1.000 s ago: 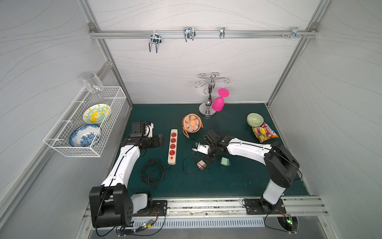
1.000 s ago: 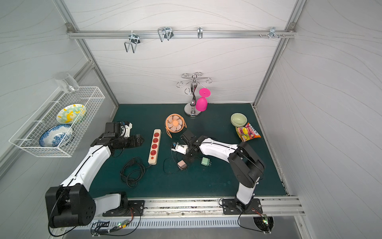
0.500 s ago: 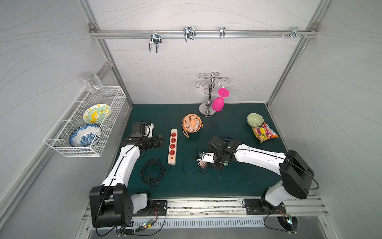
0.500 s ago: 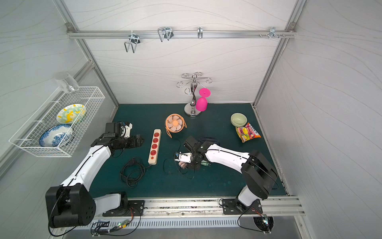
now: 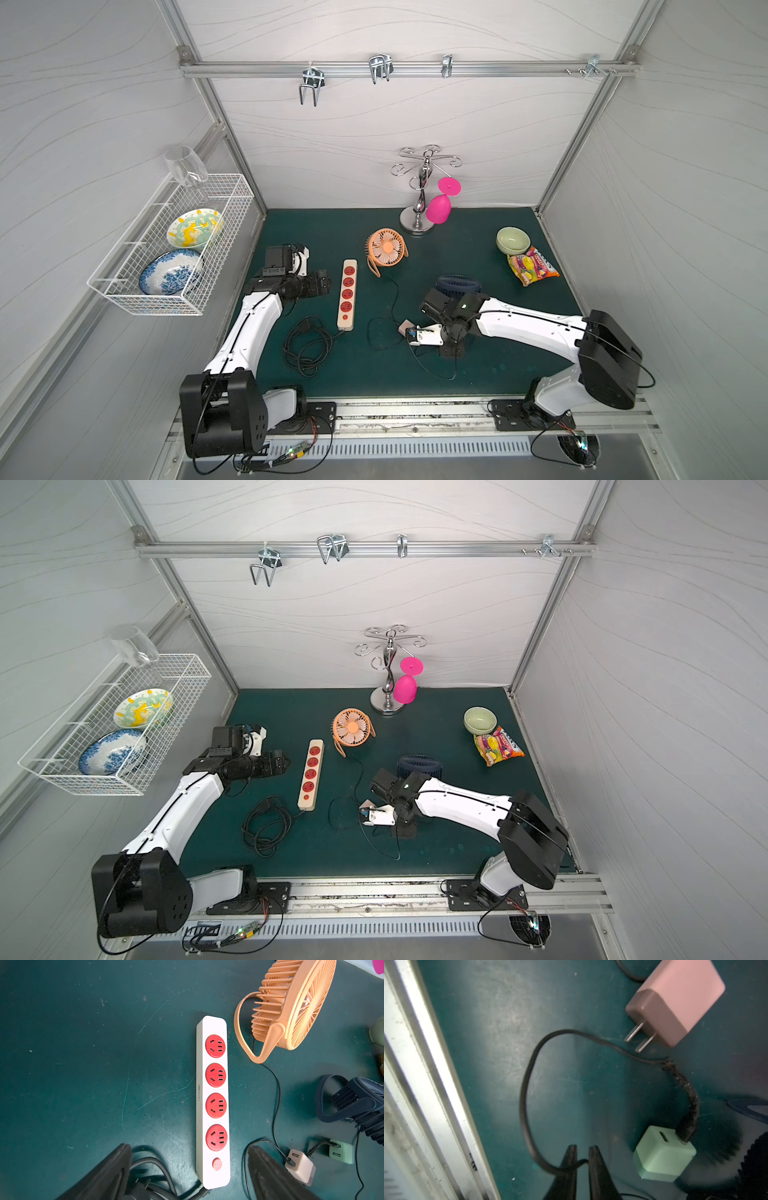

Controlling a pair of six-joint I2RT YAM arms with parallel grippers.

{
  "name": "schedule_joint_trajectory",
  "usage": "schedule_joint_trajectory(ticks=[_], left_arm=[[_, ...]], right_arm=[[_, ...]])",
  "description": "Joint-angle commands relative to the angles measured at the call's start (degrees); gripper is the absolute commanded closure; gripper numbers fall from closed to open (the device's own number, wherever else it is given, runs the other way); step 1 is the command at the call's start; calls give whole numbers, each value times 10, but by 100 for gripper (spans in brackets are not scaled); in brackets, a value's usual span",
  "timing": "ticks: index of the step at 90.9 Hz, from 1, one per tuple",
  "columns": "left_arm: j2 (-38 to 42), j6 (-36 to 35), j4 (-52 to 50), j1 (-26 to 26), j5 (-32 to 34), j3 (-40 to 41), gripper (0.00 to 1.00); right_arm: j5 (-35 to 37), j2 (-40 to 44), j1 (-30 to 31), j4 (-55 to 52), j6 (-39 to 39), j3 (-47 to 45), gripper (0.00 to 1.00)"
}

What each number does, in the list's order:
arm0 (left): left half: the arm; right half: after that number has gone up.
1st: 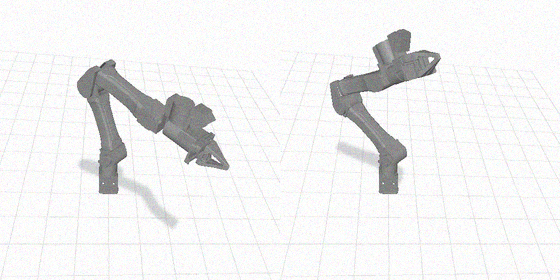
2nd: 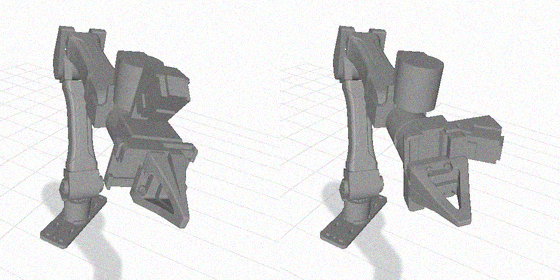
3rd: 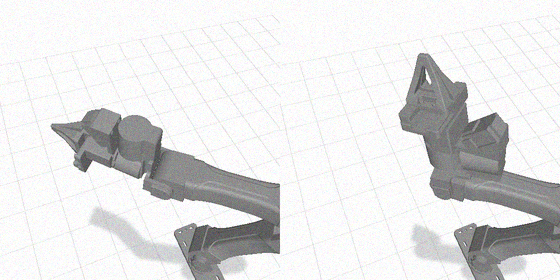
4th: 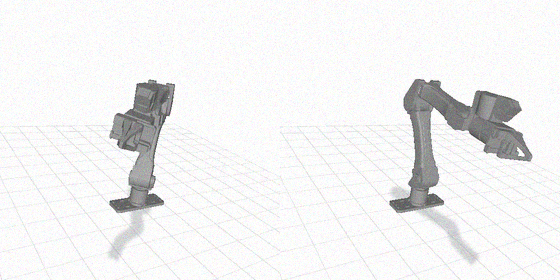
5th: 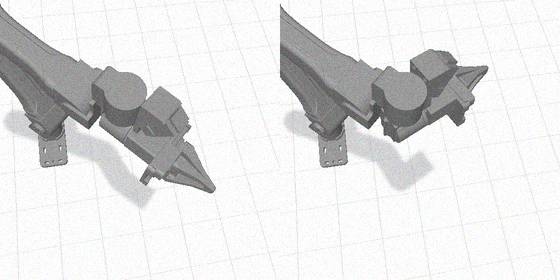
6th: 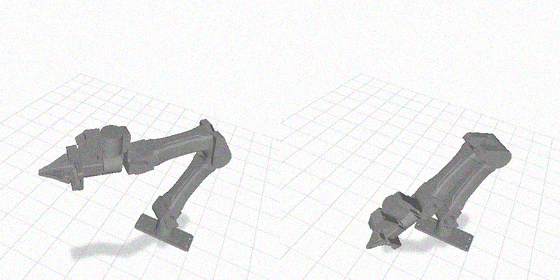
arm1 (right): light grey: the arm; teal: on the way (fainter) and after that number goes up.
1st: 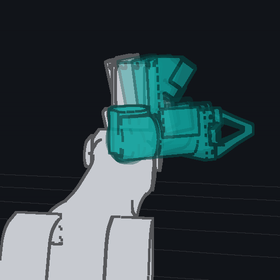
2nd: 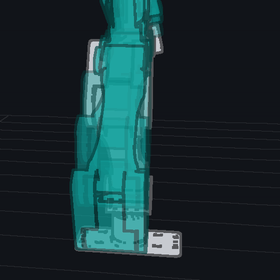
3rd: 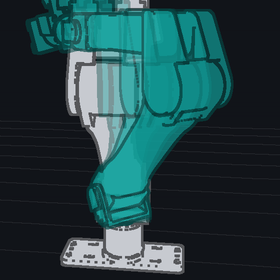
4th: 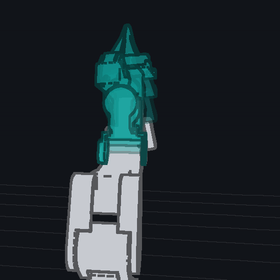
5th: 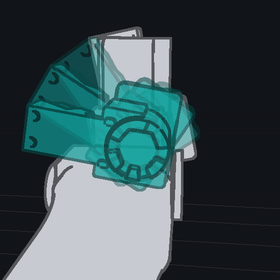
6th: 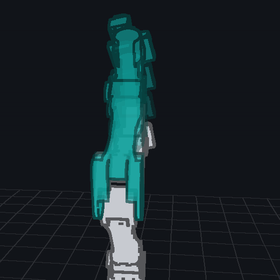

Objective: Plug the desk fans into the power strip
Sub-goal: Adjust the power cord at the center of the board, then pick up the plug from the center of the board.

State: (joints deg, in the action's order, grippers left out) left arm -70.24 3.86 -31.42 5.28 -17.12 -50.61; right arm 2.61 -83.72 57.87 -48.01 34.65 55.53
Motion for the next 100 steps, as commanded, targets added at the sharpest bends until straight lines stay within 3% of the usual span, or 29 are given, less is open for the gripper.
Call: schedule_joint_trajectory(ticks=[1, 11, 20, 31, 50, 62, 100], left_arm=[[-1, 2, 20, 4, -2, -1, 8], [-2, 4, 15, 4, -11, -5, 8], [-2, 2, 15, 4, -2, -5, 8], [0, 5, 18, 4, -12, -3, 8], [4, 0, 16, 4, -9, -4, 8], [6, -4, 4, 4, -3, -14, 8], [9, 1, 13, 5, -16, -6, 8]], right_arm=[[-5, 73, 2, -72, -14, 16, 70], [-35, 131, -6, -106, -5, 49, 49], [-66, 158, -31, -96, -4, 78, 42], [-107, 146, -63, 1, -51, 79, 33], [-90, 33, -66, 133, -160, 79, 25], [-42, -32, -65, 165, -229, 81, 23], [-27, -144, -41, 223, -289, 70, 20]])
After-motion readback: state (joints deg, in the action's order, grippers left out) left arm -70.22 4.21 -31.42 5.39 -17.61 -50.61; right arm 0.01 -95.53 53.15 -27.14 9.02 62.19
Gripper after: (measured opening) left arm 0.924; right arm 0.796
